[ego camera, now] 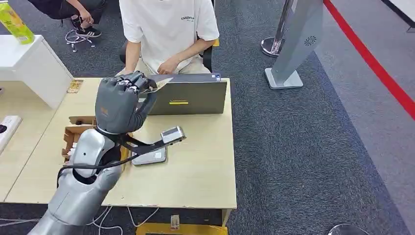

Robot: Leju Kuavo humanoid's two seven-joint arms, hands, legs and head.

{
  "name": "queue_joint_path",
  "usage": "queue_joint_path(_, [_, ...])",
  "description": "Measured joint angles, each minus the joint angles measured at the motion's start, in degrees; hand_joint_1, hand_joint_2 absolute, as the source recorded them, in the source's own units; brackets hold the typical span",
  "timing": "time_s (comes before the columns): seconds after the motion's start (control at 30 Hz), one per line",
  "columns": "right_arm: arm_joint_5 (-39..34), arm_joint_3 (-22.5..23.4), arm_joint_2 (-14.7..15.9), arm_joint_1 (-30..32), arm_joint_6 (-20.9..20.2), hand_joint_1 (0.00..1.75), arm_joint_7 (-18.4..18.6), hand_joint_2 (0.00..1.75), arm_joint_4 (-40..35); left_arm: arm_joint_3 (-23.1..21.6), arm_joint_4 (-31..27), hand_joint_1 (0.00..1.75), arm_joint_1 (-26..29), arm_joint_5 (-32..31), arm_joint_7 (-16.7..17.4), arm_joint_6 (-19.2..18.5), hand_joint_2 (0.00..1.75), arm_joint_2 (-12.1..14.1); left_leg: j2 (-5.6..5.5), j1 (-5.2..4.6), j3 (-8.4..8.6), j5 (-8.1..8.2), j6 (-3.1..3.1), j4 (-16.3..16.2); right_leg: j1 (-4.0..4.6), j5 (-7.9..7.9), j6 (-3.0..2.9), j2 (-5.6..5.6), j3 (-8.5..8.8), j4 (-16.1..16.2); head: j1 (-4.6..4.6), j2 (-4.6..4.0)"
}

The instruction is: Pass the card to the sensor for recognition and then transmit it.

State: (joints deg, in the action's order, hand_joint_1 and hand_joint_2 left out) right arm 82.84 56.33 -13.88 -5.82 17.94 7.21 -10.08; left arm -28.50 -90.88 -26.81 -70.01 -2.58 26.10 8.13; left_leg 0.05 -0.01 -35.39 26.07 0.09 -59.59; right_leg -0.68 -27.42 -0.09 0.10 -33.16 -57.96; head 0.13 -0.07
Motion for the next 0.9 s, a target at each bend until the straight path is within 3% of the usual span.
queue_joint_path(0.1, [-0.26, 0.31, 0.0, 0.0, 0.3, 0.0, -0.02, 0.0, 0.0, -0.09, -1.78, 1.75, 1.71, 0.94, 0.13, -2.26, 1.75, 1.3, -0.03, 0.01, 0.0, -0.02, 0.02, 0.0, 0.0, 0.0, 0.0, -0.04, 0.01, 0.0, 0.0, 0.0])
queue_joint_path(0.2, [-1.05, 1.07, -0.02, -0.05, 0.83, 0.0, -0.02, 0.0, 0.0, -0.83, -1.82, 1.75, 1.64, 3.19, 2.17, -15.01, 1.75, 3.78, 0.0, 0.02, 0.0, -0.05, -0.01, 0.0, 0.0, 0.05, -0.04, -0.02, -0.03, 0.0, -0.02, 0.0])
queue_joint_path(0.27, [-1.05, 1.22, -0.02, 0.04, 0.81, 0.0, 0.2, 0.0, 0.0, -0.96, 0.61, 1.75, 0.71, 3.43, 2.76, -18.8, 1.75, 4.87, 0.0, 0.02, -0.01, -0.11, -0.05, 0.0, 0.0, 0.09, -0.05, -0.01, -0.05, -0.01, -0.04, 0.0])
queue_joint_path(0.5, [-1.9, 1.6, -0.09, -0.02, 0.83, 0.0, 0.42, 0.0, 0.02, -1.25, 7.14, 1.75, 1.91, 2.84, 3.21, -19.5, 1.75, 6.91, 0.0, 0.02, -0.03, -0.12, -0.06, -0.01, 0.0, 0.09, -0.06, 0.01, -0.06, -0.03, -0.04, 0.0])
queue_joint_path(0.9, [-2.21, 2.45, -0.15, 0.04, 1.2, 0.0, 0.81, 0.0, 0.02, -0.35, 6.4, 1.75, 11.24, 7.45, 2.97, -17.29, 1.75, 11.45, 0.0, 0.02, -0.08, -0.11, -0.06, 0.03, 0.01, 0.07, -0.06, 0.01, -0.1, -0.04, -0.02, 0.0])
